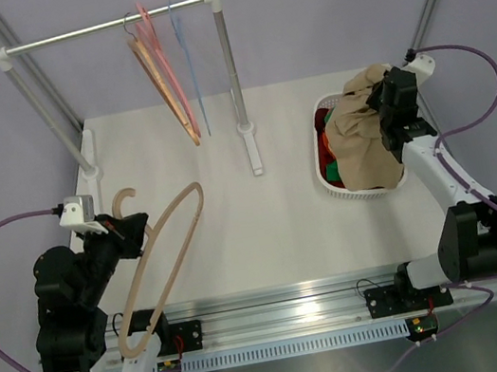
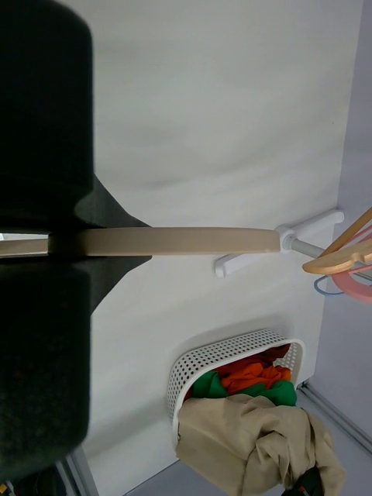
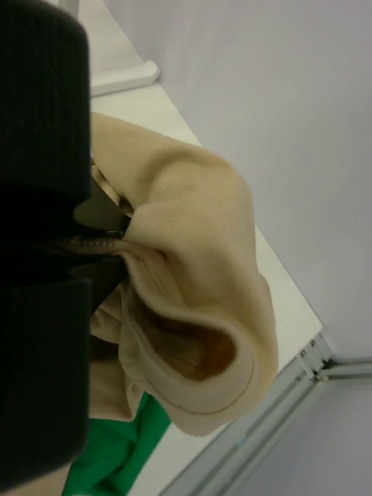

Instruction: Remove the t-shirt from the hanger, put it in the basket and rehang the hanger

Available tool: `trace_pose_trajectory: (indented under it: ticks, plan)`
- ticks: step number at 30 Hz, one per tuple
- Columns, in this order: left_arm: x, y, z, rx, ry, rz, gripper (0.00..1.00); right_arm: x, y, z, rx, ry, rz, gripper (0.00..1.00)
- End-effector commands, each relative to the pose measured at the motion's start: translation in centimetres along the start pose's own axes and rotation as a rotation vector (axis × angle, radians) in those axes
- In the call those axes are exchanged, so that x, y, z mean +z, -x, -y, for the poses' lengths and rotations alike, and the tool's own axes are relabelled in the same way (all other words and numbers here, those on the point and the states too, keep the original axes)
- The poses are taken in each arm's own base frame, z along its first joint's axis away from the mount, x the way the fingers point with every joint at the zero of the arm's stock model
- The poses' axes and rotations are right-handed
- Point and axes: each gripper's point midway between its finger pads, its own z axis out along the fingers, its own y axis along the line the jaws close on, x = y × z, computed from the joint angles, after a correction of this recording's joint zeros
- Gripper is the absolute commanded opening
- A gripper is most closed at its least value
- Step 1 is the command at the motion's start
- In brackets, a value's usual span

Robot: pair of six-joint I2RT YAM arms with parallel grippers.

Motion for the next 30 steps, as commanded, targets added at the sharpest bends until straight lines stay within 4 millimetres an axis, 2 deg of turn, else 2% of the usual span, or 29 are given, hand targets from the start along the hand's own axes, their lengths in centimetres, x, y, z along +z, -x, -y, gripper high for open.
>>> trace_pose_trajectory:
  ticks: [1,2,5,7,9,10,11,12,13,14,15,16,17,18,19,20,23,25,28,30]
  plan:
    - [0.3,1.5,0.9,0.017,-0.043,0.047,0.0,0.2,-1.7,-1.9,0.179,0.086,-0.034,0.0]
    - [0.4,1.6,0.9,0.017,-0.042,0.048,0.0,0.1,-4.2,-1.0,0.19,0.071,-0.082,0.0]
    - [0.7,1.4,0.8,0.014,-0.045,0.041,0.0,-0.2,-7.0,-0.1,0.193,0.057,-0.105,0.04]
    - [1.1,1.3,0.7,0.009,-0.044,0.033,0.0,-0.2,-8.2,1.0,0.17,0.006,-0.13,0.08]
    - [1.2,1.7,0.7,0.008,-0.043,0.044,0.0,-0.6,-7.8,2.2,0.169,-0.041,-0.103,0.13]
    - [1.3,1.9,0.6,0.011,-0.038,0.051,0.0,-0.9,-7.3,2.2,0.168,-0.041,-0.087,0.16]
    - [1.4,2.1,0.4,0.011,-0.025,0.055,0.0,-1.5,-5.9,2.2,0.179,-0.038,-0.052,0.22]
    - [1.5,2.4,0.3,0.013,-0.02,0.058,0.0,-1.9,-4.9,2.1,0.187,-0.035,-0.03,0.4]
    - [1.6,2.5,0.3,0.016,-0.017,0.059,0.0,-2.5,-4.1,1.9,0.187,-0.033,-0.019,0.54]
    - [1.6,3.0,0.3,0.02,-0.011,0.072,0.0,-3.4,-1.8,1.1,0.2,-0.004,0.023,0.65]
    - [1.9,3.0,0.1,0.021,-0.006,0.066,0.0,-3.9,-0.7,0.8,0.203,0.008,0.038,0.84]
    - [2.0,3.2,0.1,0.024,-0.004,0.07,0.0,-4.6,0.0,0.8,0.194,0.009,0.037,0.89]
    - [2.0,3.4,0.0,0.028,0.0,0.074,0.0,-5.8,2.2,0.0,0.206,0.044,0.079,0.94]
    - [2.1,3.6,0.0,0.028,0.004,0.077,0.0,-6.4,3.2,-0.3,0.208,0.06,0.094,0.98]
    - [2.2,3.6,-0.1,0.03,0.007,0.073,0.0,-7.1,3.7,-0.4,0.197,0.07,0.097,1.0]
    - [2.3,3.7,-0.1,0.031,0.01,0.077,0.0,-8.3,5.5,-0.9,0.208,0.098,0.132,1.0]
    - [2.6,3.6,-0.2,0.022,0.007,0.067,0.0,-9.8,7.1,-1.7,0.213,0.144,0.149,0.99]
    - [2.7,3.5,-0.1,0.015,0.005,0.068,0.0,-10.3,6.8,-1.7,0.206,0.149,0.128,0.99]
    - [2.5,3.8,0.4,0.018,-0.02,0.08,0.0,-11.8,7.1,-2.9,0.201,0.231,0.104,0.99]
    - [2.3,4.2,0.8,0.024,-0.035,0.092,0.0,-13.2,7.0,-4.8,0.201,0.325,0.06,1.0]
